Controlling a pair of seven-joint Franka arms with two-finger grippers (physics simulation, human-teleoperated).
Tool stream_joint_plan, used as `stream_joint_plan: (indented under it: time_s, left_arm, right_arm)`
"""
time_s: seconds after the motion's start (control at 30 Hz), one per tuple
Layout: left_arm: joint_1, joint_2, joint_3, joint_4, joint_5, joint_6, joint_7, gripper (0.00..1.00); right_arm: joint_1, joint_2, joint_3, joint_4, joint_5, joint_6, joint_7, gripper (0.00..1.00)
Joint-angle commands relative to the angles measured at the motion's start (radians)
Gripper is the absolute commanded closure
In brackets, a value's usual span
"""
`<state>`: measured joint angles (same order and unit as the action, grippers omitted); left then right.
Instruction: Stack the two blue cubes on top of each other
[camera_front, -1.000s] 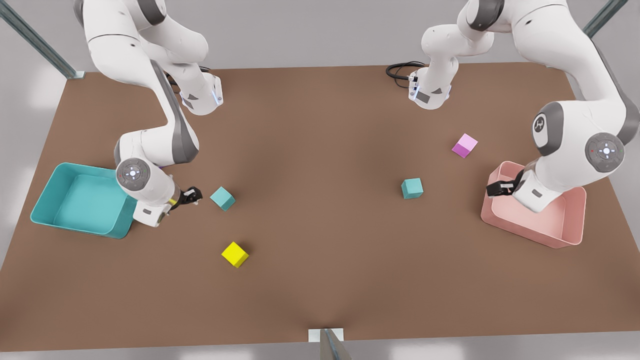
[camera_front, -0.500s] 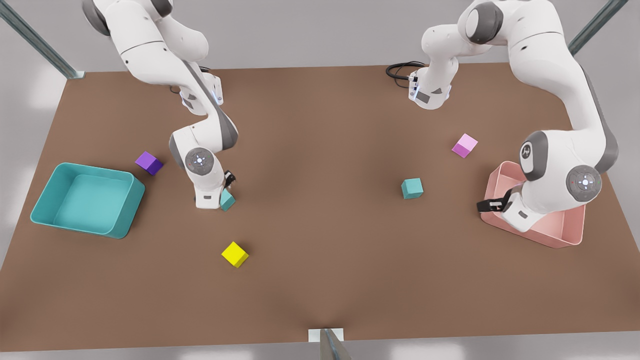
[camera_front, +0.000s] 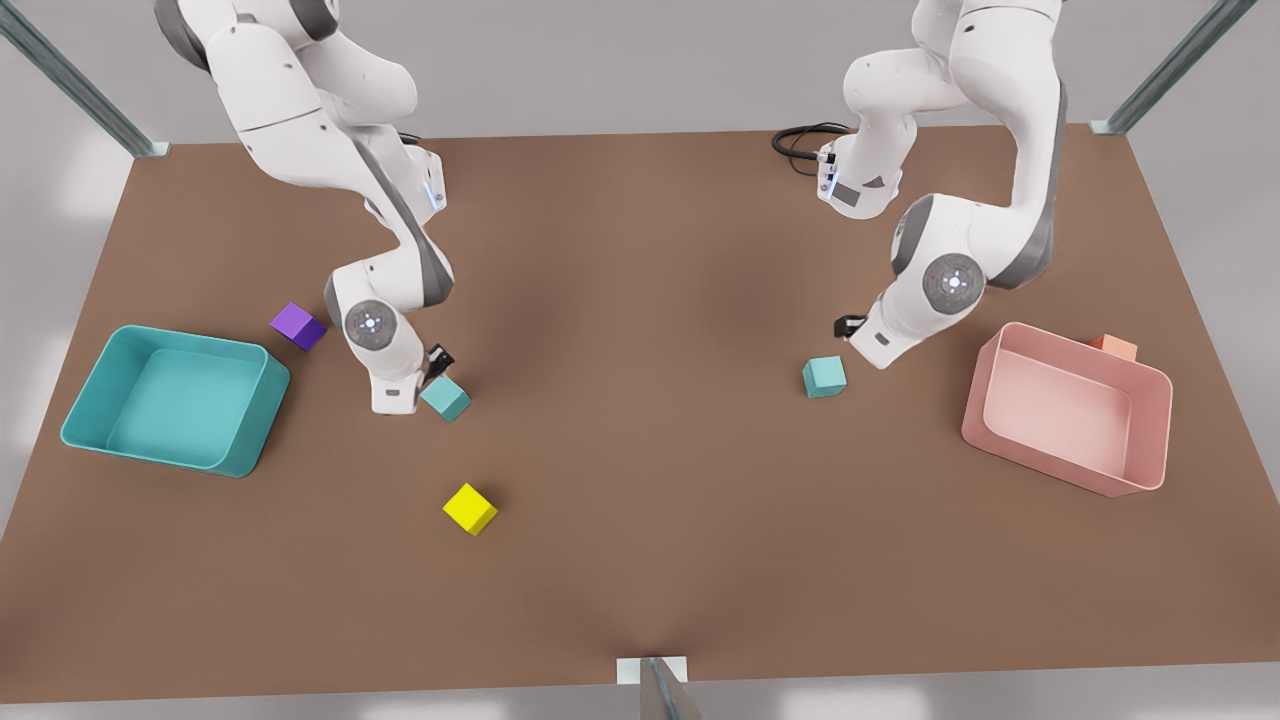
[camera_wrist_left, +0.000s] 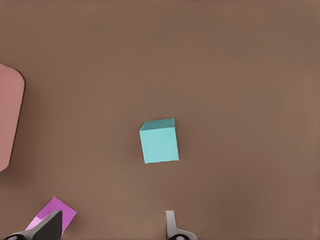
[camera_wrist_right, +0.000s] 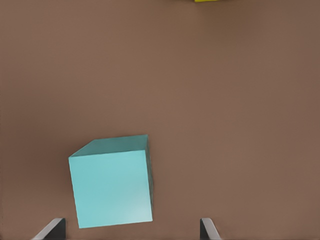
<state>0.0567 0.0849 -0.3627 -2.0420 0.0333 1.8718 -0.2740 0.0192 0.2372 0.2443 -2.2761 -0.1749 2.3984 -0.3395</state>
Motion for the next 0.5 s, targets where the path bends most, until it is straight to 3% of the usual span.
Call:
stream_joint_plan:
  time_s: [0.0,0.17,0.23,0.47]
  left_arm:
    - [-0.012,0.024,-0.004,0.009,0.004,0.121,-0.347,0.0]
    - [-0.017,0.052,-0.004,0.028,0.005,0.112,-0.326,0.0]
    - [-0.028,0.273,-0.005,0.379,0.005,-0.215,-0.251,0.0]
    - [-0.031,0.257,-0.009,0.35,0.016,-0.212,-0.252,0.0]
  right_arm:
    - [0.001,0.004,-0.002,-0.014,0.071,0.035,0.022,0.0]
    - [-0.001,0.028,0.0,-0.036,0.137,0.053,0.02,0.0]
    - [-0.002,0.045,0.0,-0.053,0.137,0.107,0.02,0.0]
    - [0.002,0.068,0.003,-0.053,0.138,0.133,0.02,0.0]
